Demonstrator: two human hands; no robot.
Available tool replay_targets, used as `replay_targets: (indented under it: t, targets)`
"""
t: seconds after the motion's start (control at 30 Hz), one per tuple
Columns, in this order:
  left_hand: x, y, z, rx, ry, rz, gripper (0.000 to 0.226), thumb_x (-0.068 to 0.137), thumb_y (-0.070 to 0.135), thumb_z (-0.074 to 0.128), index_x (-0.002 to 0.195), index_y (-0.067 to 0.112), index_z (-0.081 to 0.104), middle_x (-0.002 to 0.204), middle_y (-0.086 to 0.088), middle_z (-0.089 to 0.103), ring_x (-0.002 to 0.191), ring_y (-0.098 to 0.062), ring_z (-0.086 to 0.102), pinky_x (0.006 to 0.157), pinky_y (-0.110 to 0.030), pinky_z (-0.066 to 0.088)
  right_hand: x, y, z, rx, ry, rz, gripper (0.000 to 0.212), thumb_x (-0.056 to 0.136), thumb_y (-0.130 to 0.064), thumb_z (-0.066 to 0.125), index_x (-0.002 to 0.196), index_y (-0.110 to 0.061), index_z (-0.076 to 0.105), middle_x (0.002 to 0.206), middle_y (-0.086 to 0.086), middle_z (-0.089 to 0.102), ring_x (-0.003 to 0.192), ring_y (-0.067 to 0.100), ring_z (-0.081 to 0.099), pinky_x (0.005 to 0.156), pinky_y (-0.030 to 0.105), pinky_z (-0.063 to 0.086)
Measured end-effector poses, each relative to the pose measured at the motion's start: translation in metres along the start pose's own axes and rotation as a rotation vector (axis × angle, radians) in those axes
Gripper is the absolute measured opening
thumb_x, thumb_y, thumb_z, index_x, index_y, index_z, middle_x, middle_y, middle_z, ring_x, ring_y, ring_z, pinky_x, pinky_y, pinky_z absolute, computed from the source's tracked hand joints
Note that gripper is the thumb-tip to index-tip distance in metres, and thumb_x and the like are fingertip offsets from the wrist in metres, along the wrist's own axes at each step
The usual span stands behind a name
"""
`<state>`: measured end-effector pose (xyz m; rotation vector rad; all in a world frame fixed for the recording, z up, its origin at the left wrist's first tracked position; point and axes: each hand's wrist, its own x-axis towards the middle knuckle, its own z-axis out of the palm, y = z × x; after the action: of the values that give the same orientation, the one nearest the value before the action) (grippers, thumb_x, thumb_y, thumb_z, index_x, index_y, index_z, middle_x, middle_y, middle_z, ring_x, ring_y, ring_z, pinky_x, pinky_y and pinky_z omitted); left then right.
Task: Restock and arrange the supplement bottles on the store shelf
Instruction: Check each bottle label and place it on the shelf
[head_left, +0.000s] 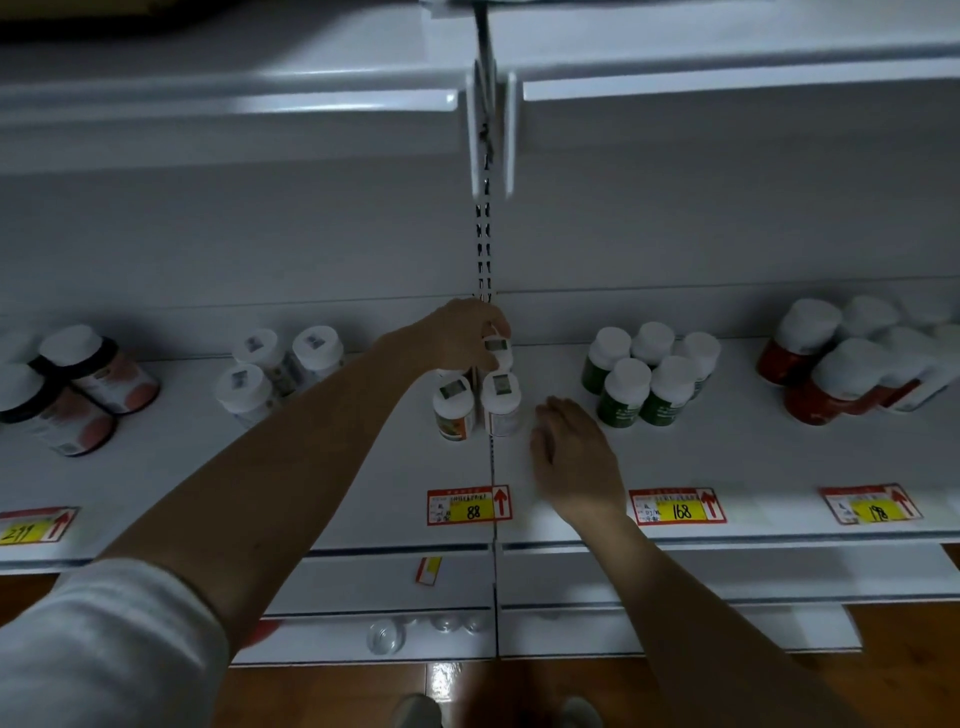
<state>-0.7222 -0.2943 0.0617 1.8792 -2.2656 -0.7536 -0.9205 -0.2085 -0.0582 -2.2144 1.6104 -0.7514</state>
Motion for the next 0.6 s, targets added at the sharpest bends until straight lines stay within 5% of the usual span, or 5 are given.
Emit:
replay_targets:
  t: [0.17, 0.33, 0.43, 0.6]
  targets:
    - [-0.007, 0.004, -0.005, -0.006, 0.001, 0.016, 0.047, 0.093, 0.019, 0.067, 0.137, 0.01, 0.054, 0.14, -0.009, 0.053, 0.128, -0.021, 0.05, 0.096, -0.018, 0.034, -0.001, -0.002, -0.001, 0.007, 0.02, -0.001, 0.033, 0.096, -0.015, 0.054, 0.125, -0.003, 0.065, 0.133, 0.016, 0.062, 0.129, 0.033, 0.054, 0.11, 0.042, 0.038]
    - [-0.038, 0.018, -0.003, -0.22, 0.292, 0.067, 0.029, 0.095, 0.017, 0.063, 0.123, 0.011, 0.064, 0.119, -0.002, 0.064, 0.105, -0.014, 0.058, 0.088, -0.017, 0.044, -0.001, -0.002, -0.001, 0.02, 0.002, 0.007, 0.033, 0.098, -0.014, 0.054, 0.127, -0.003, 0.064, 0.136, 0.016, 0.06, 0.132, 0.032, 0.052, 0.113, 0.041, 0.036]
    - [-0.057, 0.025, 0.004, -0.241, 0.217, 0.051, 0.029, 0.094, 0.021, 0.065, 0.122, 0.014, 0.065, 0.118, 0.0, 0.065, 0.099, -0.01, 0.058, 0.074, -0.006, 0.042, -0.001, -0.002, -0.001, 0.02, -0.014, 0.012, 0.038, 0.1, -0.019, 0.047, 0.129, -0.003, 0.063, 0.138, 0.015, 0.058, 0.133, 0.032, 0.05, 0.114, 0.042, 0.036]
    - [-0.066, 0.026, 0.019, -0.127, 0.106, 0.007, 0.045, 0.089, 0.025, 0.072, 0.131, 0.018, 0.059, 0.131, -0.002, 0.06, 0.101, -0.013, 0.056, 0.092, -0.029, 0.046, -0.001, -0.003, -0.004, 0.018, -0.046, 0.012, 0.035, 0.101, -0.015, 0.05, 0.133, -0.004, 0.06, 0.143, 0.014, 0.054, 0.138, 0.029, 0.044, 0.116, 0.038, 0.031]
